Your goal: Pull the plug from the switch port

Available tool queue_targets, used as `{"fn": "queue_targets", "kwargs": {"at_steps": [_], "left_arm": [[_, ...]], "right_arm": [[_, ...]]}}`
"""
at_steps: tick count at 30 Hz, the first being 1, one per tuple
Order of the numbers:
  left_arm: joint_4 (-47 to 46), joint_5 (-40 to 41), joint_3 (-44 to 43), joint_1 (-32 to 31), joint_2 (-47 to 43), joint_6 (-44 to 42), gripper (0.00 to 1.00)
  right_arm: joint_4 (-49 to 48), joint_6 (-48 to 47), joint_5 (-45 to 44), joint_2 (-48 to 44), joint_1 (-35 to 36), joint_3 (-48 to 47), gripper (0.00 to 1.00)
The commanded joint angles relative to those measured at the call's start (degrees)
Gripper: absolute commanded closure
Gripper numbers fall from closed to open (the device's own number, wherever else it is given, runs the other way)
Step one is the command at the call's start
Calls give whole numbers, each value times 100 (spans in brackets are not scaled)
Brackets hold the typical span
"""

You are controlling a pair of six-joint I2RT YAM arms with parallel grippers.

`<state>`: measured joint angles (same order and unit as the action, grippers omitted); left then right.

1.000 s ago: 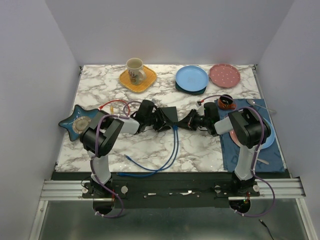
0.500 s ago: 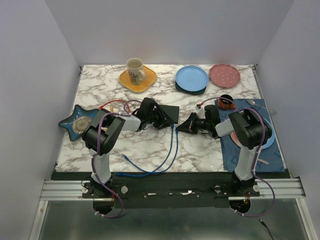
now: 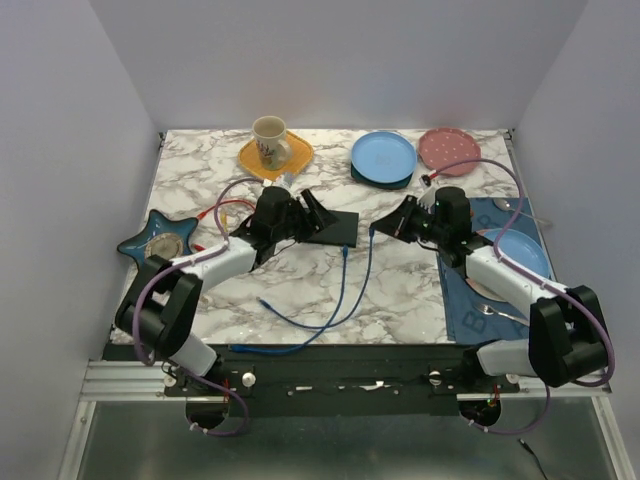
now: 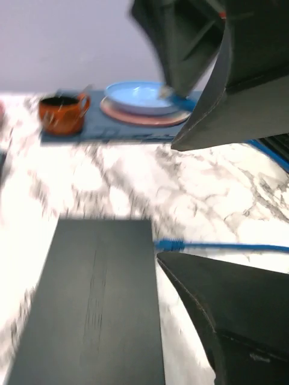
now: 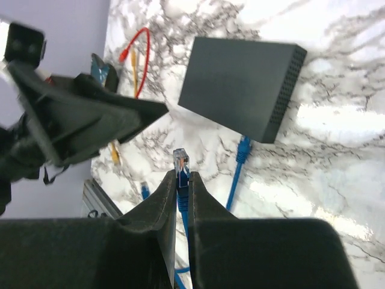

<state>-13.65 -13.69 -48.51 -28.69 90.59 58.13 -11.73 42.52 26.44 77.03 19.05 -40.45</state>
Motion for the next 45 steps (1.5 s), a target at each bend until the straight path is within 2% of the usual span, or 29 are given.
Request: {"fn": "queue_targets", "kwargs": {"at_steps": [1,5,8,13,17,19,20,23,24,26,27,28,31,35,38,40,43,45], "left_arm": [[-1039,-159,544,-698,-831,-1030,21],[-1132,173,791,-1402,-1271,-1742,9],[-745,419,747,-1666,-1368,-1980,7],[-368,472,791,-1877,-1289,-2069,9],[2,631,817,-2071,-1184,-2122,18],[177,692,861,-2088,-1140,-2078,27],[239,701,878,-2088,-1131,-2078,38],[371,701,896,-2088,-1131,-2069,59],[424,745,870,-2088,-1183,-2060,73],[731,1025,791,-2088,-1262,-2086,85],[880,1131,677,-2088,-1367,-2104,97],[1273,1315,589,-2088,-1438,-2121,100],[2239,2115,89,-2062,-1658,-2192,100],[3384,2836,-605,-1685,-1860,-2087,100],[4272,3162,-1256,-957,-1834,-1928,100],[4789,3250,-1774,-175,-1711,-1832,100],[5161,3328,-2468,799,-1404,-1761,100],[5240,3452,-2942,1197,-1072,-1718,100]], "right_arm": [[979,-166,-235,-162,55,-332,99],[1120,-34,-51,-303,143,-560,99],[1155,63,28,-460,266,-684,99],[1375,186,37,-777,424,-754,99],[1454,239,-15,-1041,442,-710,99],[1463,257,-33,-1164,451,-675,99],[1471,257,-33,-1199,459,-675,99],[1472,265,-60,-1287,477,-658,99],[1471,239,-68,-1305,477,-658,99],[1480,221,-86,-1358,486,-631,93],[1480,178,-95,-1384,477,-631,88],[1480,160,-103,-1410,486,-614,76],[1480,63,-173,-1603,486,-570,62],[1454,-7,-306,-1762,477,-403,55],[1436,-7,-341,-1771,486,-298,54],[1428,-7,-376,-1780,486,-174,54],[1384,-7,-376,-1754,486,-42,55],[1331,19,-359,-1710,486,1,55]]}}
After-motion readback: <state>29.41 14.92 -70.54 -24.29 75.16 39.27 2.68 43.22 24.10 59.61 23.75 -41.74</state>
